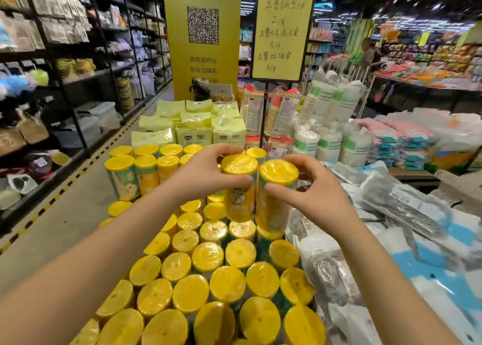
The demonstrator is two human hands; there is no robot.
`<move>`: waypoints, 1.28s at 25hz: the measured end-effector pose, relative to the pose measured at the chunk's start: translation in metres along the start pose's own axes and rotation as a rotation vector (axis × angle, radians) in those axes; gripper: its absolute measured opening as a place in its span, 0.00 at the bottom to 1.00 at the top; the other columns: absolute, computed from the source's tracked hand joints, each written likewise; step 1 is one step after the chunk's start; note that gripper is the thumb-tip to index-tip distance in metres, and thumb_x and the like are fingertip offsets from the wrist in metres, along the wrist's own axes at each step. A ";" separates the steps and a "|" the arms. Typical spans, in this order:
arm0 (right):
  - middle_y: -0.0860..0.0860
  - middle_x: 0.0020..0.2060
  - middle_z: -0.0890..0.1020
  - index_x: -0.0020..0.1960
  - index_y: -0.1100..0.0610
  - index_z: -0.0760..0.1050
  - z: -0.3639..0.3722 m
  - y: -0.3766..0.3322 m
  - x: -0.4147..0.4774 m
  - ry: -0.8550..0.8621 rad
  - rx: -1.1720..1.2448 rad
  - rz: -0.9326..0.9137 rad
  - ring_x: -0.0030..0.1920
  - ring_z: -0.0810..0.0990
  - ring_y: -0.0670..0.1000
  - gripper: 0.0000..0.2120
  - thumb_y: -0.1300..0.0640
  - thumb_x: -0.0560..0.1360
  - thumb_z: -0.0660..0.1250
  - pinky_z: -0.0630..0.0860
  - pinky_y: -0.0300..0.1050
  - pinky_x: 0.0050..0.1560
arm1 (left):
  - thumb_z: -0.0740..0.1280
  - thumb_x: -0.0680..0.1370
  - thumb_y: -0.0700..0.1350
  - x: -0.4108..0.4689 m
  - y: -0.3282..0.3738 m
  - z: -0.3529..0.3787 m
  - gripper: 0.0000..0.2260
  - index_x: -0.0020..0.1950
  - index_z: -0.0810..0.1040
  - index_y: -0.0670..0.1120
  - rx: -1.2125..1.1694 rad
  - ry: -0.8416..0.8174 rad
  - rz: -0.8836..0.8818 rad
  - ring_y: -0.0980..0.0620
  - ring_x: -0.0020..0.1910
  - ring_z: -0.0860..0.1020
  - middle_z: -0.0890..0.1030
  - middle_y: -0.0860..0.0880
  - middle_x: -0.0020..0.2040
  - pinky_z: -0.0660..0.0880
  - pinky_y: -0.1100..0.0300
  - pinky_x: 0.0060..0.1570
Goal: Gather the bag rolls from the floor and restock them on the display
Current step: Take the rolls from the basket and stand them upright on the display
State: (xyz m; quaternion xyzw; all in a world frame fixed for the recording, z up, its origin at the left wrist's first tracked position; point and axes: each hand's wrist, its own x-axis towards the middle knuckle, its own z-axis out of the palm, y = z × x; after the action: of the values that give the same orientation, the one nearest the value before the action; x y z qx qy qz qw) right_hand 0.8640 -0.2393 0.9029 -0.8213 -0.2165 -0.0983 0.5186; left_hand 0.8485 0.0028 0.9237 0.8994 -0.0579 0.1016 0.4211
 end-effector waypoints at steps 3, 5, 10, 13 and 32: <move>0.35 0.54 0.81 0.64 0.41 0.75 -0.006 0.014 0.023 0.021 0.021 0.014 0.55 0.78 0.33 0.30 0.43 0.65 0.82 0.74 0.31 0.51 | 0.79 0.67 0.61 0.050 -0.008 0.016 0.33 0.69 0.74 0.58 0.103 0.001 0.004 0.59 0.57 0.77 0.77 0.59 0.61 0.74 0.64 0.49; 0.34 0.54 0.81 0.64 0.41 0.75 -0.007 0.022 0.033 0.030 0.012 0.016 0.55 0.77 0.33 0.30 0.43 0.64 0.82 0.74 0.31 0.51 | 0.79 0.67 0.62 0.083 -0.020 0.028 0.34 0.70 0.74 0.55 0.160 -0.006 0.007 0.56 0.61 0.76 0.76 0.57 0.63 0.73 0.61 0.55; 0.34 0.54 0.80 0.64 0.40 0.74 -0.011 0.044 0.039 0.056 -0.008 0.036 0.55 0.77 0.33 0.31 0.41 0.63 0.81 0.75 0.33 0.51 | 0.77 0.63 0.67 0.139 -0.066 0.054 0.36 0.67 0.73 0.57 0.323 0.004 -0.043 0.50 0.67 0.68 0.75 0.50 0.64 0.72 0.55 0.58; 0.33 0.52 0.80 0.63 0.40 0.75 -0.013 0.055 0.037 0.056 0.002 0.058 0.54 0.77 0.33 0.31 0.43 0.64 0.82 0.74 0.27 0.46 | 0.76 0.64 0.66 0.158 -0.087 0.066 0.30 0.61 0.72 0.58 0.435 -0.007 -0.077 0.45 0.64 0.68 0.75 0.48 0.59 0.72 0.48 0.60; 0.37 0.58 0.78 0.65 0.42 0.71 0.048 0.110 0.107 0.041 -0.060 0.101 0.57 0.77 0.39 0.31 0.41 0.67 0.80 0.76 0.41 0.56 | 0.68 0.79 0.56 0.152 -0.133 0.083 0.27 0.75 0.67 0.52 0.792 -0.019 0.018 0.42 0.74 0.62 0.67 0.47 0.73 0.56 0.44 0.73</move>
State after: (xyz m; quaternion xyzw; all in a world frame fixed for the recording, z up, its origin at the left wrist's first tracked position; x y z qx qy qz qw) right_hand 1.0062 -0.2098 0.8337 -0.8441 -0.1611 -0.0955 0.5024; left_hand 1.0330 0.0212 0.8074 0.9926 -0.0260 0.1117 0.0402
